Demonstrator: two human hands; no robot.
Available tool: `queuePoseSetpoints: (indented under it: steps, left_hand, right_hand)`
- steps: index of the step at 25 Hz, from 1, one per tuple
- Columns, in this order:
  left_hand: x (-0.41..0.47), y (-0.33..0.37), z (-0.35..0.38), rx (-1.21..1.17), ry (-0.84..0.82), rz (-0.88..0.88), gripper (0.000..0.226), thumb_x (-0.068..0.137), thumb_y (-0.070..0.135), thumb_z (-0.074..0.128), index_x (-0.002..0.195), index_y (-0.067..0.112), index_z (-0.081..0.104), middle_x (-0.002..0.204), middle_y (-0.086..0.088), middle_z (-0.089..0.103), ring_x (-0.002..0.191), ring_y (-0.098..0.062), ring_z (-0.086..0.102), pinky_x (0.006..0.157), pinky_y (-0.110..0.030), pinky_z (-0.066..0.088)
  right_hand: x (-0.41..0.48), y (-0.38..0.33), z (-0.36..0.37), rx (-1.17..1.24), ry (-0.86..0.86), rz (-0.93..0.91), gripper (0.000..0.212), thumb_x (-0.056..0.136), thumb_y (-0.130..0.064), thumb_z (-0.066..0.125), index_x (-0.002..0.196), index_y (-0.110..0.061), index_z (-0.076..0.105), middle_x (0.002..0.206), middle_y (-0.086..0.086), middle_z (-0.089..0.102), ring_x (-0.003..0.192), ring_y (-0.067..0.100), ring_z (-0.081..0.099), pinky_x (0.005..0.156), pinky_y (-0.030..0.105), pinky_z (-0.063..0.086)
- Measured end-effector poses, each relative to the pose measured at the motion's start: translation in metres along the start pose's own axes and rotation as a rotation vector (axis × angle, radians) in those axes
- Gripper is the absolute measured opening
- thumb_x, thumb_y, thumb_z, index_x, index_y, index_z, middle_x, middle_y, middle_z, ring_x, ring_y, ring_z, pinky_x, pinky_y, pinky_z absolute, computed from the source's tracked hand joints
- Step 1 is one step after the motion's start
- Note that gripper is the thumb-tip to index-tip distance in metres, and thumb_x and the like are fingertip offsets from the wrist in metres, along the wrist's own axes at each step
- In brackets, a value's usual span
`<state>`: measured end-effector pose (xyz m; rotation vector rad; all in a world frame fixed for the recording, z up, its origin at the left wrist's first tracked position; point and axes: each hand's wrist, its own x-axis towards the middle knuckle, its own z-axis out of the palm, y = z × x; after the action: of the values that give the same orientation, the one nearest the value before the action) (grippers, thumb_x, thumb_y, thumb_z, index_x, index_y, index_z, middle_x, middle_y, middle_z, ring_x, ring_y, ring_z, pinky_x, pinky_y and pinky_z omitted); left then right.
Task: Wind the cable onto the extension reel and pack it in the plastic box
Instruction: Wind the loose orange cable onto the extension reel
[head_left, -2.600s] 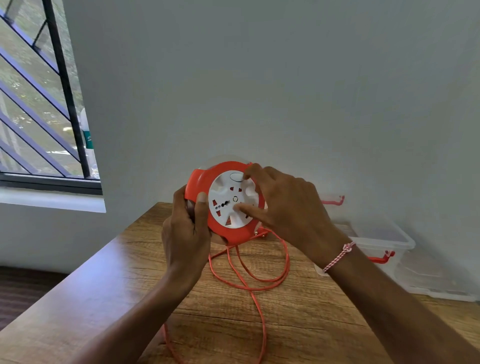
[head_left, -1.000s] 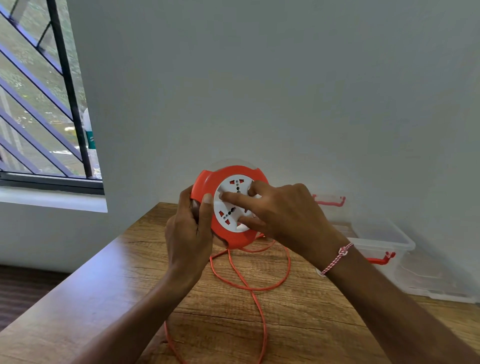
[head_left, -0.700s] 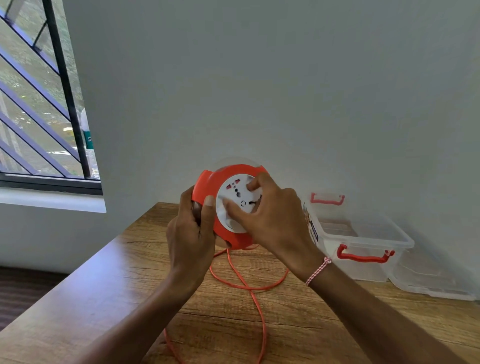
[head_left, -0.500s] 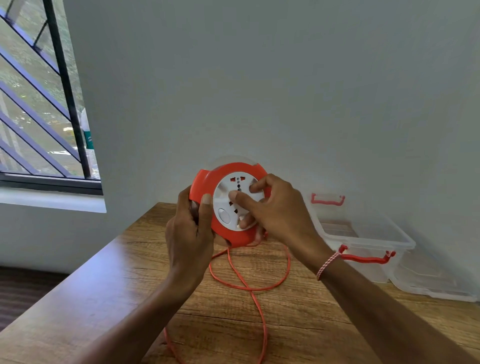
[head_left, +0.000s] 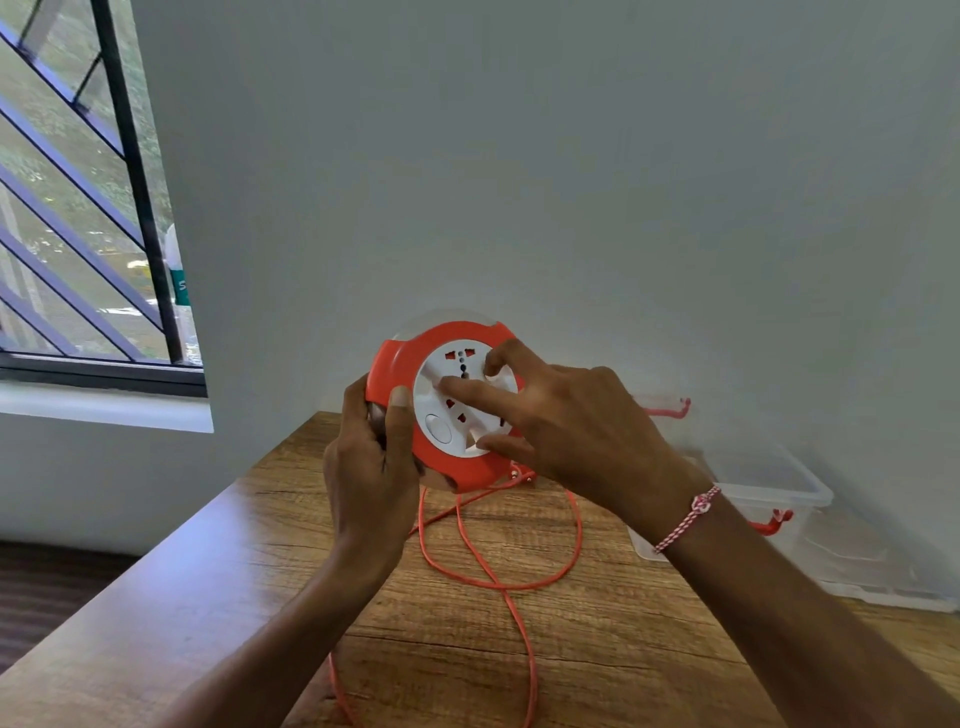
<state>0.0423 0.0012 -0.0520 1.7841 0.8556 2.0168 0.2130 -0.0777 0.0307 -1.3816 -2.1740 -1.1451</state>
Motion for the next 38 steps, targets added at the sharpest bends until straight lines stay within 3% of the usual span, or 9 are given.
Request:
queuePoseSetpoints:
  steps: [3,8,12,18,20,24,26,34,38]
  left_hand:
    - [-0.001,0.001,-0.001,0.017,-0.020,0.005,0.012,0.103,0.059,0.039,0.113,0.053,0.044,0.074,0.008,0.068,0.065,-0.008,0.073,0.050,-0.032,0.062]
    - [-0.005,0.002,0.001,0.041,-0.040,0.022,0.032,0.103,0.057,0.039,0.122,0.035,0.050,0.073,0.010,0.067,0.069,-0.007,0.073,0.053,-0.028,0.061]
    - [-0.008,0.005,0.002,0.034,-0.036,0.058,0.035,0.103,0.067,0.035,0.121,0.040,0.049,0.067,0.004,0.061,0.063,-0.015,0.068,0.049,-0.034,0.057]
    - [-0.008,-0.001,0.003,0.083,-0.044,0.061,0.039,0.105,0.056,0.039,0.126,0.027,0.054,0.071,0.012,0.065,0.071,-0.006,0.072,0.052,-0.033,0.061]
    - [-0.006,-0.002,0.002,0.078,-0.025,0.047,0.029,0.104,0.057,0.039,0.120,0.036,0.051,0.073,0.016,0.067,0.074,-0.001,0.072,0.053,-0.034,0.063]
    - [0.000,0.001,-0.001,0.063,0.000,0.011,0.012,0.104,0.057,0.039,0.116,0.055,0.041,0.087,0.038,0.067,0.075,0.009,0.072,0.056,-0.020,0.062]
    - [0.002,0.002,-0.002,0.048,0.010,-0.009,0.010,0.105,0.055,0.040,0.115,0.056,0.041,0.086,0.039,0.066,0.075,0.007,0.072,0.055,-0.019,0.061]
    - [0.002,0.005,-0.002,0.004,-0.012,0.009,0.016,0.103,0.059,0.040,0.119,0.056,0.040,0.090,0.044,0.066,0.077,0.012,0.071,0.055,-0.009,0.054]
    - [-0.002,0.005,0.000,0.058,-0.043,0.048,0.019,0.102,0.059,0.039,0.120,0.052,0.043,0.087,0.040,0.067,0.076,0.010,0.072,0.056,-0.012,0.057]
  right_hand:
    - [-0.002,-0.003,0.008,-0.075,0.006,-0.019,0.067,0.093,-0.054,0.064,0.154,-0.038,0.040,0.125,0.010,0.068,0.069,0.024,0.072,0.054,0.029,0.055]
    - [-0.005,-0.005,0.011,-0.014,0.112,-0.008,0.062,0.087,-0.055,0.073,0.141,-0.029,0.059,0.099,0.008,0.079,0.062,0.025,0.072,0.056,0.026,0.051]
    - [-0.004,-0.016,0.013,0.148,0.202,0.233,0.063,0.083,-0.069,0.065,0.123,-0.020,0.063,0.078,0.000,0.076,0.054,0.019,0.067,0.050,0.022,0.049]
    - [0.003,-0.032,0.017,1.168,0.051,0.954,0.044,0.085,-0.056,0.075,0.107,-0.025,0.054,0.069,-0.004,0.077,0.043,0.014,0.069,0.036,0.013,0.043]
    - [0.004,-0.027,0.010,1.289,-0.033,0.944,0.040,0.088,-0.048,0.076,0.114,-0.024,0.055,0.068,0.000,0.078,0.045,0.017,0.070,0.037,0.018,0.044]
    - [0.001,-0.008,0.001,0.333,0.081,0.352,0.049,0.087,-0.053,0.074,0.124,-0.028,0.054,0.088,-0.006,0.077,0.063,0.014,0.071,0.056,0.025,0.054]
    - [0.000,-0.005,0.000,0.101,0.064,0.099,0.054,0.089,-0.050,0.073,0.135,-0.028,0.055,0.107,0.001,0.074,0.067,0.022,0.072,0.056,0.029,0.053]
    - [-0.002,-0.006,0.006,-0.100,0.035,-0.031,0.064,0.094,-0.052,0.066,0.151,-0.035,0.045,0.130,0.011,0.067,0.075,0.023,0.075,0.056,0.029,0.058]
    - [-0.003,-0.005,0.008,-0.095,0.089,-0.023,0.063,0.090,-0.051,0.072,0.146,-0.031,0.054,0.108,0.010,0.077,0.063,0.024,0.073,0.054,0.025,0.051]
